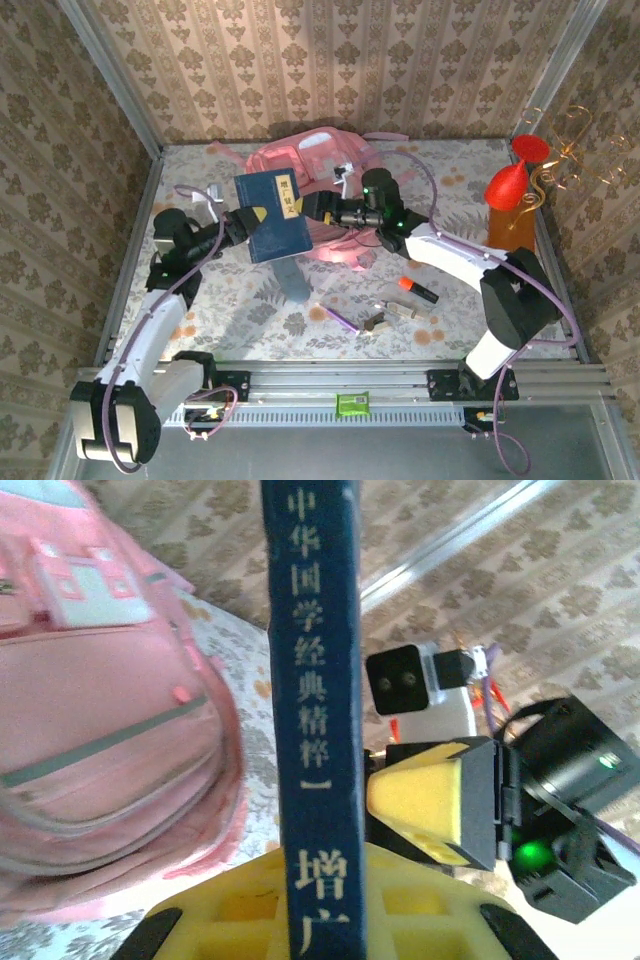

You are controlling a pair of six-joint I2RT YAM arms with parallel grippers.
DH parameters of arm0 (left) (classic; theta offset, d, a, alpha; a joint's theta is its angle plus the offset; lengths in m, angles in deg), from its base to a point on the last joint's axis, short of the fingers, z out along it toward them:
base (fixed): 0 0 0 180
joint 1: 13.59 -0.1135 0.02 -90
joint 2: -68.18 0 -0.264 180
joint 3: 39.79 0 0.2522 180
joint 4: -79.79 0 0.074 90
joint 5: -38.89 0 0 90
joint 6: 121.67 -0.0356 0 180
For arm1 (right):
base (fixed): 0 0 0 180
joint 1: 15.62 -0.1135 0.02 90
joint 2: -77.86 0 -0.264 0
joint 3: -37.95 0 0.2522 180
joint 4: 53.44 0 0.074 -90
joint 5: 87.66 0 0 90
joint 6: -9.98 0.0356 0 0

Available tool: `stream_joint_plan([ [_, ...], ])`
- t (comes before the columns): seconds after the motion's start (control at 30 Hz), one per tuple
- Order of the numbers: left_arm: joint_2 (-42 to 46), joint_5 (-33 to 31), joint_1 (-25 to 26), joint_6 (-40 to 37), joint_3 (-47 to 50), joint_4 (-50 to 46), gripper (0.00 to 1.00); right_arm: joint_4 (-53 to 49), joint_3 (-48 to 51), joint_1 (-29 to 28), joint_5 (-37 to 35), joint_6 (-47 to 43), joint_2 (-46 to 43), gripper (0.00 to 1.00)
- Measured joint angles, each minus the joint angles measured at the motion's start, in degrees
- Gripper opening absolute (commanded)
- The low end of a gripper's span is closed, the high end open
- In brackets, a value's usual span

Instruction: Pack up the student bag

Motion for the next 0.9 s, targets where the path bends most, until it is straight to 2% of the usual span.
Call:
stream_joint_plan([
  [0.1,-1.70,0.83,1.64,1.18,-0.42,3.28,0.00,1.16,1.55,0.24,1.77,-0.44,-1.25,0.84],
  [0.17,-3.19,1.03,2.86,2.08,-0.66,4.96,0.00,3.32,2.69,0.20,3.32,-0.26,-1.73,0.81],
  [0.23,-4.98,1.07,3.89,2.71,-1.03,6.21,0.00,6.34,3.67,0.20,5.14,0.48,-1.92,0.68],
  [0.37,-8.22,0.90,5.18,3.56,-1.88,7.89,0.00,11.08,5.29,0.68,6.69,3.21,-2.23,0.32],
  [0.4,-8.94,0.83,5.42,3.56,-2.32,8.11,0.03,12.31,6.14,1.22,6.75,4.07,-2.45,0.23],
  [0.43,-9.70,0.66,5.75,3.54,-2.86,8.11,0.12,13.33,7.02,1.97,6.84,4.87,-2.67,0.13],
  [0.47,-10.43,0.35,6.23,3.50,-3.30,8.02,0.21,14.27,7.78,2.58,7.04,5.68,-2.93,0.04],
  [0.5,-11.61,-0.35,6.93,3.04,-4.00,7.58,0.35,15.17,8.59,3.21,7.30,6.45,-3.39,0.00],
  [0.57,-13.64,-1.44,7.91,1.38,-5.40,5.95,0.52,15.76,10.08,4.74,7.26,7.87,-4.63,0.00],
  [0.63,-15.80,-4.42,9.33,-2.01,-7.63,1.70,0.62,15.96,11.85,7.54,7.23,8.92,-6.01,0.00],
  [0.77,-21.64,-14.10,14.69,-13.73,-15.34,-10.14,0.68,9.77,14.51,15.61,4.61,8.63,-10.29,0.00],
  [0.9,-31.56,-23.52,20.72,-26.56,-25.64,-19.69,0.71,-1.75,15.91,23.96,-0.26,4.72,-17.25,0.00],
])
